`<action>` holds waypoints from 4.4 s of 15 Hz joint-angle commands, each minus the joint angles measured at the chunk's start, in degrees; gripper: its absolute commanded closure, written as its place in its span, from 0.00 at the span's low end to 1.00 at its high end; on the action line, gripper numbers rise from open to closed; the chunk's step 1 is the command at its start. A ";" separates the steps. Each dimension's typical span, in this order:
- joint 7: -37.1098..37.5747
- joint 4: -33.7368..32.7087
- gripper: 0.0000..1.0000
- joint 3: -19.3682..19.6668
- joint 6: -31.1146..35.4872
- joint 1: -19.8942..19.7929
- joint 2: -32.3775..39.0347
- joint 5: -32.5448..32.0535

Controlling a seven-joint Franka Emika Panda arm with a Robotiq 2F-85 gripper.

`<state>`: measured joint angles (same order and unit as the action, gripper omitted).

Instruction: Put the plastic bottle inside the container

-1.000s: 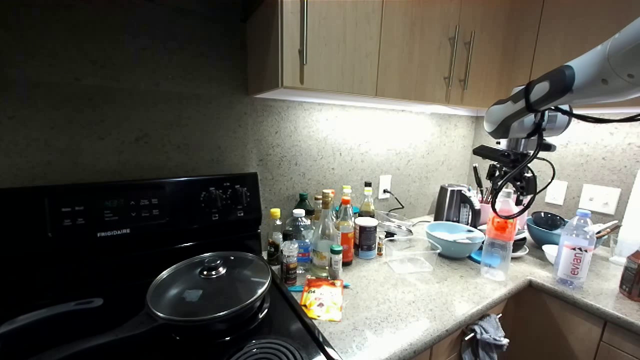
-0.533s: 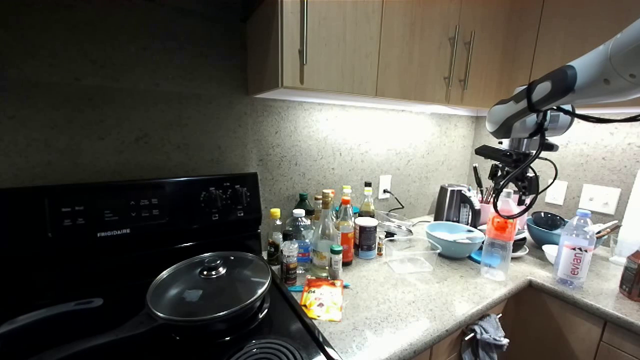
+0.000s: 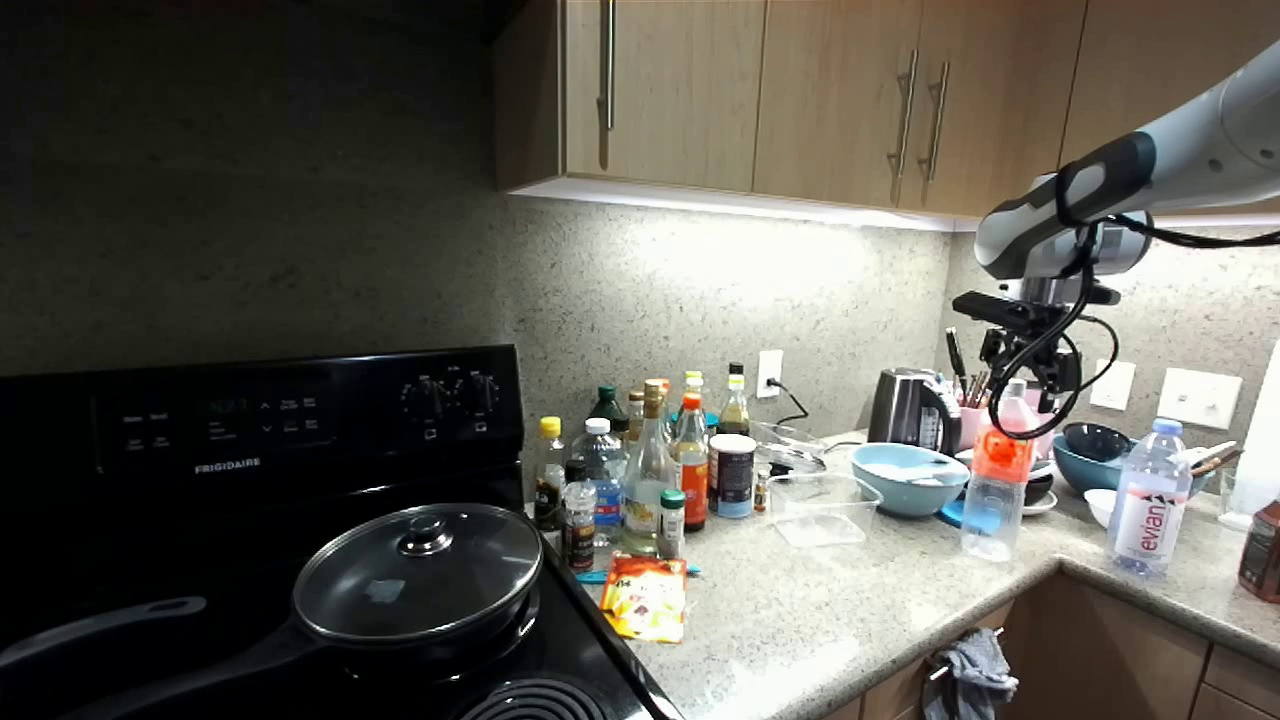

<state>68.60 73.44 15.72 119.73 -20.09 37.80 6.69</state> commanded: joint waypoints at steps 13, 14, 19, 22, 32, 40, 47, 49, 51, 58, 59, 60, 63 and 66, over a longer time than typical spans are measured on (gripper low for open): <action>-0.12 -5.43 0.26 -0.87 -1.91 -2.54 3.02 3.43; -0.15 -5.69 0.27 -0.92 -1.93 -2.65 3.20 3.67; -0.53 -6.34 0.55 -0.94 -2.06 -2.74 3.81 3.77; -0.62 -6.74 0.74 -0.96 -2.13 -2.70 3.96 3.66; -1.18 -5.46 0.88 -1.39 -4.56 -1.84 1.25 3.53; 1.34 0.81 0.88 -1.56 0.86 0.91 -8.46 2.69; 3.65 1.71 0.88 -1.48 -1.36 3.29 -10.76 1.49; 2.42 2.37 0.88 -2.06 -2.19 3.86 -10.54 1.81; 1.99 2.93 0.88 -2.45 -2.60 4.65 -10.22 1.84; 0.39 4.92 0.88 -2.78 -0.65 7.63 -10.80 0.02; -0.06 5.36 0.88 -2.71 0.08 8.16 -11.09 -0.74; -0.46 5.49 0.88 -2.71 0.30 8.47 -11.24 -1.23; -2.72 6.95 0.88 -3.44 2.84 9.29 -12.23 -1.66; -6.47 8.85 0.88 -4.59 5.19 9.74 -13.36 -0.94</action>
<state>66.33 77.16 12.25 121.89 -10.69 28.13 5.60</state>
